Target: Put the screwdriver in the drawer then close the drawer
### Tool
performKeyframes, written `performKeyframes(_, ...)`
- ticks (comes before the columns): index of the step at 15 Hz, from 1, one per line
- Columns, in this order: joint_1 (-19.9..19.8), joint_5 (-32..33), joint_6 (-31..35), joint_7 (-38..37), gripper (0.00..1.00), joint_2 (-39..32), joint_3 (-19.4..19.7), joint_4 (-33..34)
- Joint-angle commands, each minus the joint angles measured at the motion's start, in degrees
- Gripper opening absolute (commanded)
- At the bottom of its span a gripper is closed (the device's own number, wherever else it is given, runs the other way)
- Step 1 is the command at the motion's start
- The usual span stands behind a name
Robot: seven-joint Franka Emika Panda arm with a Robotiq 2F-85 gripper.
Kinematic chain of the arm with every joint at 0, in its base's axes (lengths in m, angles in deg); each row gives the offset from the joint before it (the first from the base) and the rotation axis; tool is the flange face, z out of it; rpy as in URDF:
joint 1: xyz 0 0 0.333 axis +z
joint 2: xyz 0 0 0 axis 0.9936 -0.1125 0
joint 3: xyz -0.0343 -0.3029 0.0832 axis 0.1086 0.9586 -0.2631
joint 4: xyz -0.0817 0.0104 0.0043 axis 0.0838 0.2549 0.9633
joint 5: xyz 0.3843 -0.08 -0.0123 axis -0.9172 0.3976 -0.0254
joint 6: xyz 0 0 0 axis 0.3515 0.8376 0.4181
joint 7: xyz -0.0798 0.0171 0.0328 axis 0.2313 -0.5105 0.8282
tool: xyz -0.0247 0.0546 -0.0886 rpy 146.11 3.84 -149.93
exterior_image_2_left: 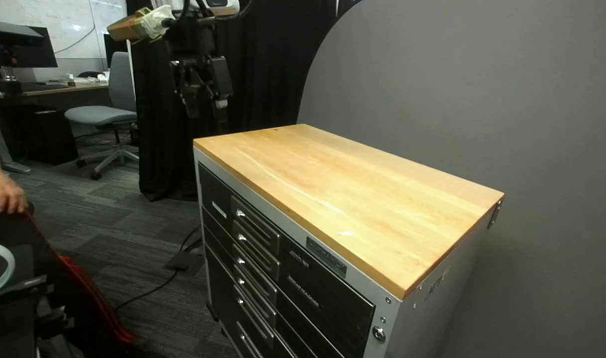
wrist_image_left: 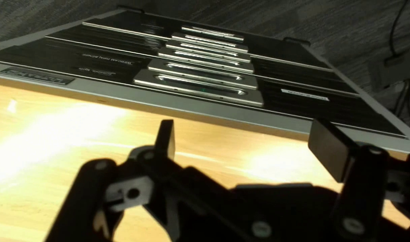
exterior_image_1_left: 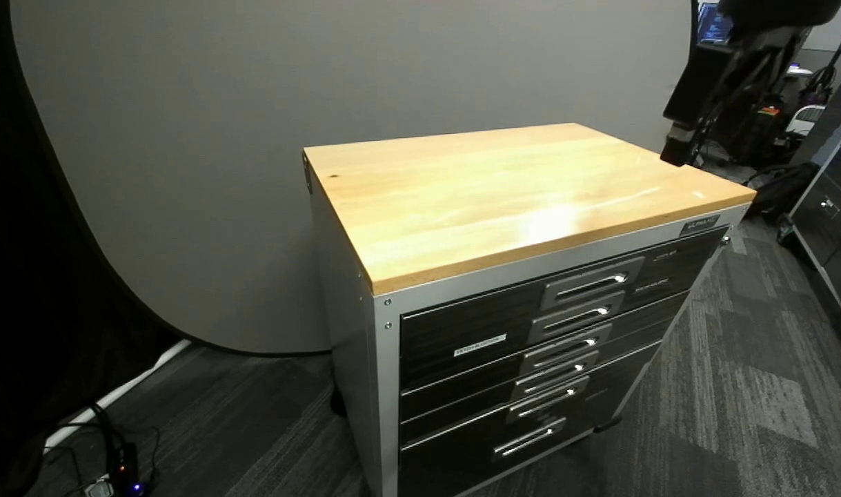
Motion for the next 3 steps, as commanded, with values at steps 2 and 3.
performKeyframes(2, -3.94, -1.06, -0.9, 1.78, 1.0, 0.17, -3.9, 0.47)
performKeyframes(3, -4.01, -1.06, -0.95, 2.04, 1.0, 0.14, -3.88, 0.47)
